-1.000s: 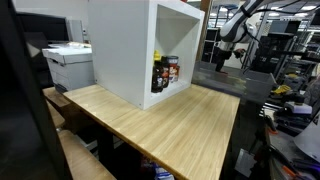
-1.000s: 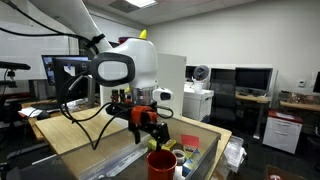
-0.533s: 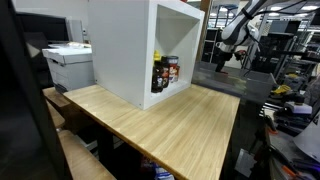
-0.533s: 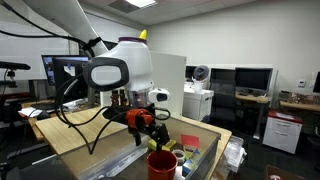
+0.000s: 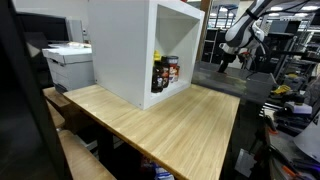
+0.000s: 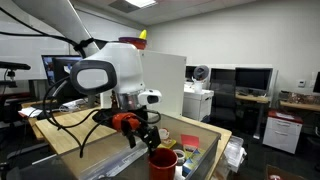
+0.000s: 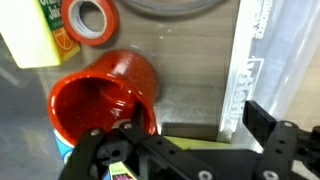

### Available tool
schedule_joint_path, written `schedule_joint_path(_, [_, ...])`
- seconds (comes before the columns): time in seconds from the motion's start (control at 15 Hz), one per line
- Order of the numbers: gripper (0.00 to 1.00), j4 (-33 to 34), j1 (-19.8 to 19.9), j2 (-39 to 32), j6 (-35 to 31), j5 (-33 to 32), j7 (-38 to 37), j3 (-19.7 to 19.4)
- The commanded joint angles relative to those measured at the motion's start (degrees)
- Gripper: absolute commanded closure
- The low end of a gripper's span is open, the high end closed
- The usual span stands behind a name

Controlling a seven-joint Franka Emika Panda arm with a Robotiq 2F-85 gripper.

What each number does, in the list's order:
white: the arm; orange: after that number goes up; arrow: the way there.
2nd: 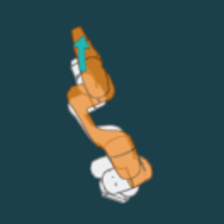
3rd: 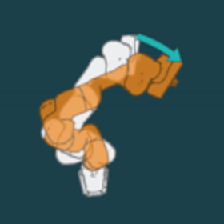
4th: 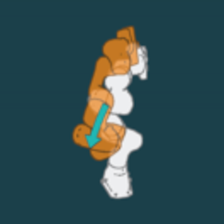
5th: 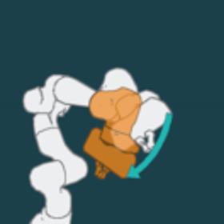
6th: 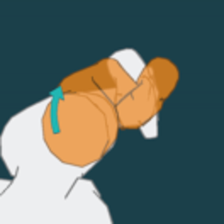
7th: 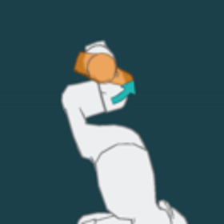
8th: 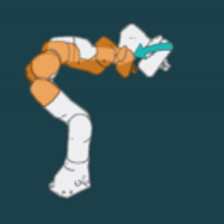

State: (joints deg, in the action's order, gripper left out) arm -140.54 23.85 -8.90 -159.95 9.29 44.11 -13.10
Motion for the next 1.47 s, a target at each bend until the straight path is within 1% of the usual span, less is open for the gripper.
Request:
schedule_joint_path(0.0, [0.0,-4.2,0.6,4.5,1.6,-1.2,0.4,-1.3])
schedule_joint_path(0.2, [0.0,-4.8,0.5,5.8,3.2,-3.0,-0.1,-3.6])
schedule_joint_path(0.47, [0.0,-3.1,0.4,6.1,7.2,-2.4,1.6,-5.0])
schedule_joint_path(0.67, [0.02,-1.6,0.2,5.8,9.4,-2.7,1.5,-5.8])
schedule_joint_path(0.93, [0.03,1.9,-0.2,4.0,12.0,-2.8,2.4,-5.8])
schedule_joint_path(1.4, [0.03,8.8,-1.0,-0.1,17.1,-6.9,1.9,-5.1])
